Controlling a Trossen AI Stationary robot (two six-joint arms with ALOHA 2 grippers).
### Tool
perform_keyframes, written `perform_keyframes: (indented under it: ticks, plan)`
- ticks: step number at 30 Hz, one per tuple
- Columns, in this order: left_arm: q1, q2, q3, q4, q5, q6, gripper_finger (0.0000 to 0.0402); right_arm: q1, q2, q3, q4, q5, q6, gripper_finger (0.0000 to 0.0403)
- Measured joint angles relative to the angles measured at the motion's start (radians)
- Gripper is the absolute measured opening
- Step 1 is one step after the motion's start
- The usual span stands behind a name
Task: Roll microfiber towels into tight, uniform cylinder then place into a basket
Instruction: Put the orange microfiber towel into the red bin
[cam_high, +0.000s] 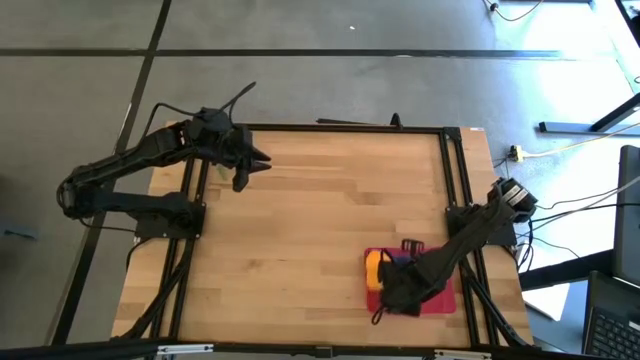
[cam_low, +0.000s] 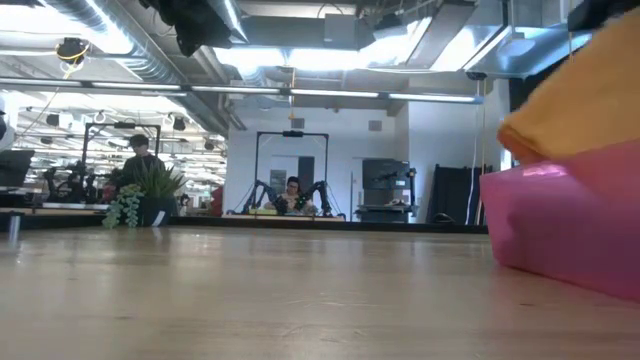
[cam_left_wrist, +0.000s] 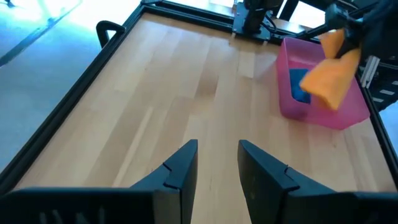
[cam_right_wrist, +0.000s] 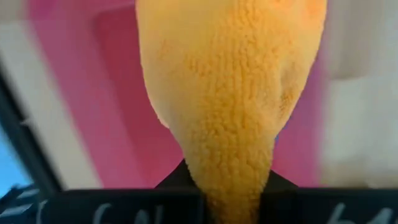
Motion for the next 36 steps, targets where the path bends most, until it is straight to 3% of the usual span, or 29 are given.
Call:
perform_keyframes:
  ticks: [7,14,22,28,32,36]
  plan:
    - [0.000,0.000,0.000,0.045,0.000,-0.003,0.0104,-0.008,-0.019,0.000,-0.167,0.147,0.050,0.0019]
    - [0.000,0.000,0.000,0.074,0.000,-0.009,0.0104,-0.035,-0.042,0.001,-0.209,0.270,0.067,0.0018]
    - [0.000,0.000,0.000,0.096,-0.001,-0.011,0.0104,-0.039,-0.041,-0.021,-0.137,0.262,0.063,0.0018]
    - [0.000,0.000,0.000,0.096,-0.001,-0.012,0.0104,-0.013,-0.040,-0.086,0.052,0.166,0.019,0.0020]
    - [0.000,0.000,0.000,0.097,-0.001,-0.012,0.0104,0.005,-0.040,-0.109,0.097,0.157,0.008,0.0026]
    - [0.000,0.000,0.000,0.098,-0.002,-0.012,0.0104,0.009,-0.040,-0.153,0.169,0.066,-0.061,0.0018]
